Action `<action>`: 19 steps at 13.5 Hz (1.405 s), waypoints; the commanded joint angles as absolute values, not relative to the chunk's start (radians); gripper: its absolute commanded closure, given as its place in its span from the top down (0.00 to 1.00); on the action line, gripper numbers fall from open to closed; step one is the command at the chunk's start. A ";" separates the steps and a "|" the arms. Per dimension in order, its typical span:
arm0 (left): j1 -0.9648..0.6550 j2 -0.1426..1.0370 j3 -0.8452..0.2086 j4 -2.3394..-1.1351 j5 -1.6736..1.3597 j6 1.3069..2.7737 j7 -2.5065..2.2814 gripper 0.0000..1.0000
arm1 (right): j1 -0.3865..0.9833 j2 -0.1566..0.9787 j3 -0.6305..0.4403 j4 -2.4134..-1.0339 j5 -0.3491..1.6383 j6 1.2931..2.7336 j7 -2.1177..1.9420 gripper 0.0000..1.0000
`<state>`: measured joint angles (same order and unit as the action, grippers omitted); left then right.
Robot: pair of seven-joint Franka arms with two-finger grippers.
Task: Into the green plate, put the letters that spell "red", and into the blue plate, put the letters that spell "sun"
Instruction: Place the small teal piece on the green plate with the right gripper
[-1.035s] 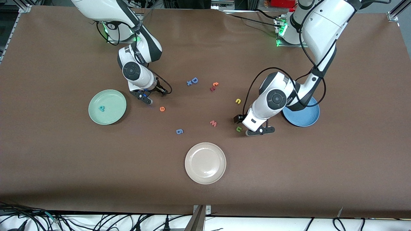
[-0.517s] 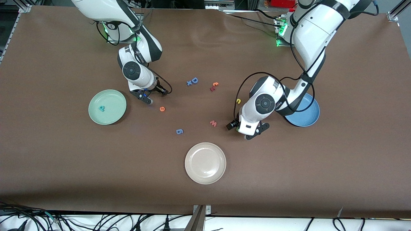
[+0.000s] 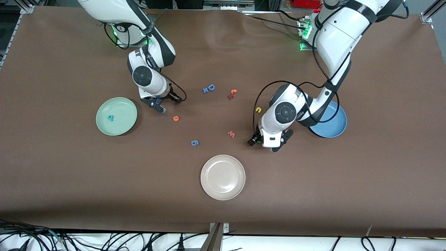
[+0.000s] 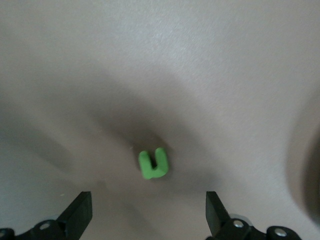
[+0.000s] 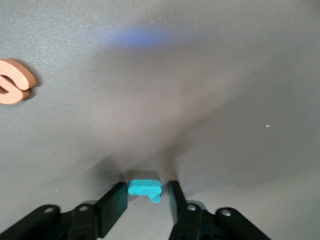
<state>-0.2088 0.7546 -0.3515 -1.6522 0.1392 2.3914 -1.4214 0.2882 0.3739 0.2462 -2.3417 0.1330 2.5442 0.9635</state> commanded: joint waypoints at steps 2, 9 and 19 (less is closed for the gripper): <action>-0.235 0.792 -0.337 -1.632 0.276 2.440 -1.586 1.00 | 0.281 0.383 0.250 -2.367 0.147 2.571 0.937 0.22; -0.233 0.811 -0.334 -1.632 0.282 2.474 -1.601 0.99 | 0.279 0.331 0.216 -2.291 0.143 2.430 0.925 0.19; -0.226 0.819 -0.334 -1.634 0.288 2.474 -1.618 0.55 | 0.264 0.357 -0.158 -2.086 0.126 2.046 0.296 0.19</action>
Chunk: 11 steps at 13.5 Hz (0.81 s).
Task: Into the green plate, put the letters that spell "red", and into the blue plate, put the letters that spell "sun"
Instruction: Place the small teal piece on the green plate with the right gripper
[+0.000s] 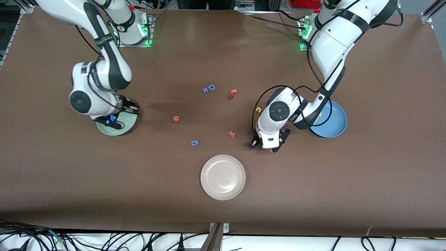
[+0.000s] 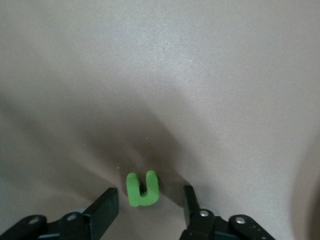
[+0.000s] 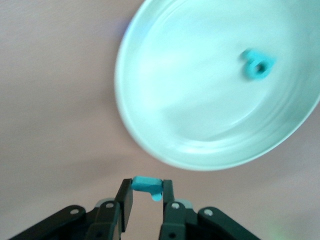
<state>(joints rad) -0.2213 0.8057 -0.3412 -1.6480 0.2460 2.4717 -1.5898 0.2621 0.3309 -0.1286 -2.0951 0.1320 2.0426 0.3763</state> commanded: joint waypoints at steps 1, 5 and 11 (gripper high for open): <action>-0.224 0.819 -0.330 -1.634 0.288 2.474 -1.614 0.55 | 0.259 0.379 -0.182 -2.086 0.124 2.068 0.240 0.19; -0.224 0.818 -0.322 -1.632 0.288 2.468 -1.609 0.56 | 0.221 0.449 -0.190 -2.088 0.123 2.115 0.152 0.22; -0.225 0.816 -0.318 -1.623 0.288 2.457 -1.612 0.57 | 0.225 0.405 -0.187 -2.053 0.124 2.094 0.170 0.99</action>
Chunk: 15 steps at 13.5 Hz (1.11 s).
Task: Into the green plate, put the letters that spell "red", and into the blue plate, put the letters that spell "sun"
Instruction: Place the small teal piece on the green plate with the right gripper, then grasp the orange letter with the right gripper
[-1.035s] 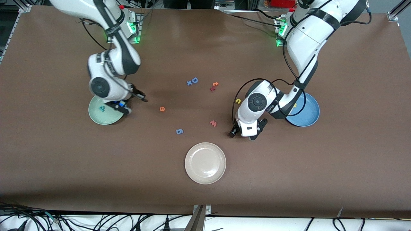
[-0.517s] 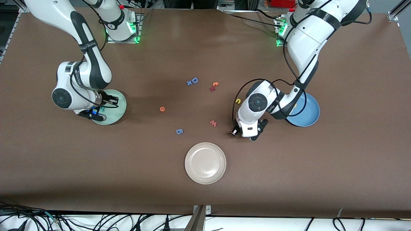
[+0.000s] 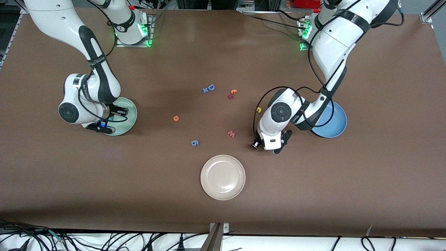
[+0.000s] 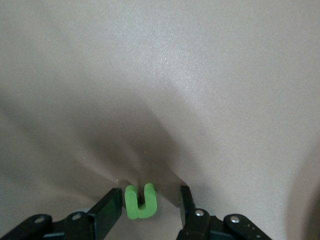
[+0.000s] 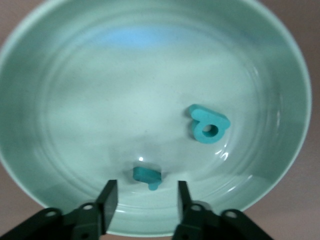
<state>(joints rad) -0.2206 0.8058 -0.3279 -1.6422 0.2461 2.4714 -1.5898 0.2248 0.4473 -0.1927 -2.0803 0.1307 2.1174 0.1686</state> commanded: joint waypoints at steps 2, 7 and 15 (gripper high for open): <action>-0.227 0.816 -0.318 -1.624 0.290 2.457 -1.612 0.56 | 0.235 0.384 -0.176 -1.966 0.130 1.998 0.211 0.99; -0.230 0.813 -0.318 -1.624 0.290 2.428 -1.612 0.46 | 0.239 0.387 -0.025 -1.825 0.150 1.934 0.336 0.99; -0.232 0.813 -0.318 -1.626 0.290 2.421 -1.612 0.36 | 0.369 0.485 0.058 -1.833 0.147 2.187 0.446 0.99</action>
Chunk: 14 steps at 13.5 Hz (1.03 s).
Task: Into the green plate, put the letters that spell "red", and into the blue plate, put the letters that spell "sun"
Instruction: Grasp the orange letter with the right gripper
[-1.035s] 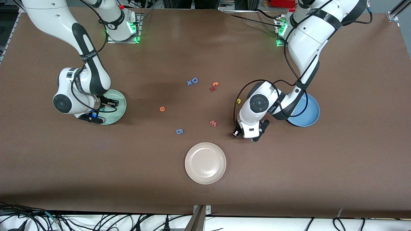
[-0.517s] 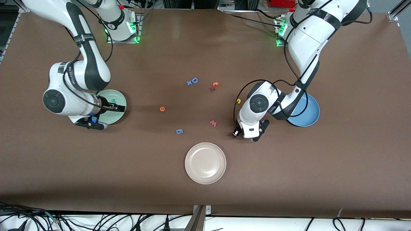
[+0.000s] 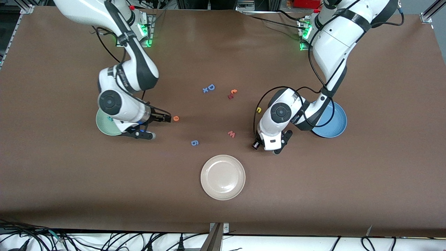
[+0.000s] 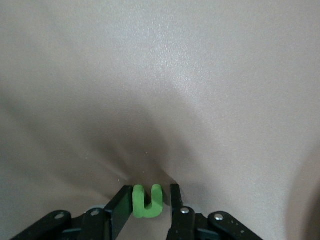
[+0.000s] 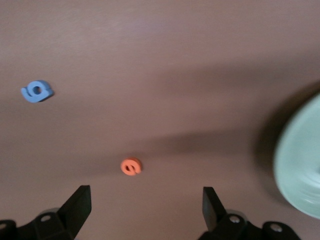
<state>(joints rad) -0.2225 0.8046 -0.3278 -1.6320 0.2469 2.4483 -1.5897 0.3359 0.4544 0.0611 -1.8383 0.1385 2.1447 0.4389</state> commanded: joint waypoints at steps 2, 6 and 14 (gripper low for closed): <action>-0.232 0.813 -0.318 -1.626 0.290 2.419 -1.612 0.34 | 0.405 0.514 0.057 -1.835 0.146 2.233 0.446 0.99; -0.229 0.813 -0.318 -1.626 0.317 2.402 -1.612 0.30 | 0.430 0.549 0.057 -1.880 0.135 2.308 0.437 0.98; -0.224 0.804 -0.319 -1.617 0.318 2.375 -1.611 0.27 | 0.430 0.551 0.057 -1.986 0.130 2.448 0.403 0.81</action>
<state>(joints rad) -0.2232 0.8016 -0.3301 -1.6253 0.2742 2.4260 -1.5898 0.4295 0.5616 0.0561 -1.9655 0.1362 2.4283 0.4162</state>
